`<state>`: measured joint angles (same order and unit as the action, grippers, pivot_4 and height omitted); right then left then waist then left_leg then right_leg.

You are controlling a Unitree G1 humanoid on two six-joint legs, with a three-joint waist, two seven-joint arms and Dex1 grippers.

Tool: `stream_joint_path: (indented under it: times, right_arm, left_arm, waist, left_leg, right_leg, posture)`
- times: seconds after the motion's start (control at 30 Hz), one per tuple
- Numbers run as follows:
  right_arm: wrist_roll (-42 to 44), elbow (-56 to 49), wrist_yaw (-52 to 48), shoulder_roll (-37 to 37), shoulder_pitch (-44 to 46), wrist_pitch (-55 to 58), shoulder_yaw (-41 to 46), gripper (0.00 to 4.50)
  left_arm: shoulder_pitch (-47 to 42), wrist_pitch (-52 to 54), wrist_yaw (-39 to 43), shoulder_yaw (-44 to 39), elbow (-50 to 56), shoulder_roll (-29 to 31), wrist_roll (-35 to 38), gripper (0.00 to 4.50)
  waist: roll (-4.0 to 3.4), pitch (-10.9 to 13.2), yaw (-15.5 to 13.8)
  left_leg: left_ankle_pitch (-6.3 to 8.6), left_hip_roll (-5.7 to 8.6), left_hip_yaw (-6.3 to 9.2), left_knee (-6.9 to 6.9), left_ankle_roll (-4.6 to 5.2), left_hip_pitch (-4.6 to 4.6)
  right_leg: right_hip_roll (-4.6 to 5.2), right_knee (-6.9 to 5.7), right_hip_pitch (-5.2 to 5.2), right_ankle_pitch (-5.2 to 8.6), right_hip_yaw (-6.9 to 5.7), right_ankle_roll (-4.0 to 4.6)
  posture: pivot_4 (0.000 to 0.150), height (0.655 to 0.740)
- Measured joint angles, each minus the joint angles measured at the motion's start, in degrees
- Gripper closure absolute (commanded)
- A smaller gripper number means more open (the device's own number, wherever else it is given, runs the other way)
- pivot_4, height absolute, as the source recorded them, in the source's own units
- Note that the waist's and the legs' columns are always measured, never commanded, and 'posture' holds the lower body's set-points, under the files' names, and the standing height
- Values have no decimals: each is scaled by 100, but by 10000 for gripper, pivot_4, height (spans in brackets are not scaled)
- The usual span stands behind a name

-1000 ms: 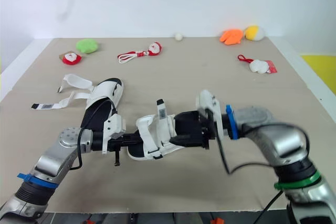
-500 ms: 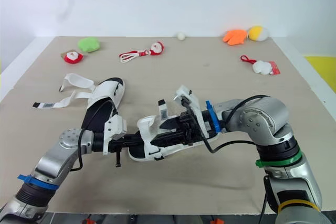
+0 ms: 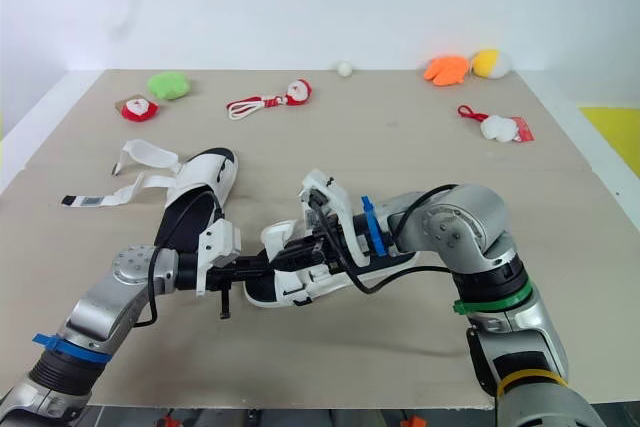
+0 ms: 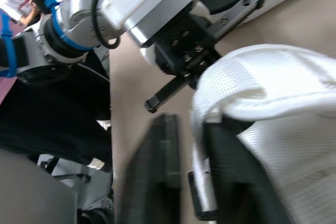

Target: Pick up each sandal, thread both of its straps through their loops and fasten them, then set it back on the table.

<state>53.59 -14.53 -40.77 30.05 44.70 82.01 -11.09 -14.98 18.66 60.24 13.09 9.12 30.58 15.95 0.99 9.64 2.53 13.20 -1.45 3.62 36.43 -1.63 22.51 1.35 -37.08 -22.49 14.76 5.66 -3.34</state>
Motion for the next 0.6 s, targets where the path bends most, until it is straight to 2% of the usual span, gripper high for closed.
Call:
stream_joint_path:
  times: [0.33,0.6]
  right_arm:
    - [-358,103,-37,282,117,147,-425,44101]
    - [-580,-406,-462,762,34,-330,-774,44101]
  left_arm:
    - [22,1,-27,3,36,-4,0,45000]
    - [11,0,-23,25,40,-14,0,45000]
  waist:
    - [0,0,-2]
    - [0,0,-12]
  left_leg:
    - [0,1,0,0,0,3]
    - [2,5,3,0,-3,7]
  right_leg:
    - [1,1,-3,0,0,-1]
    - [6,5,-2,4,-4,-6]
  posture:
    - [1500,7400]
    - [1500,7400]
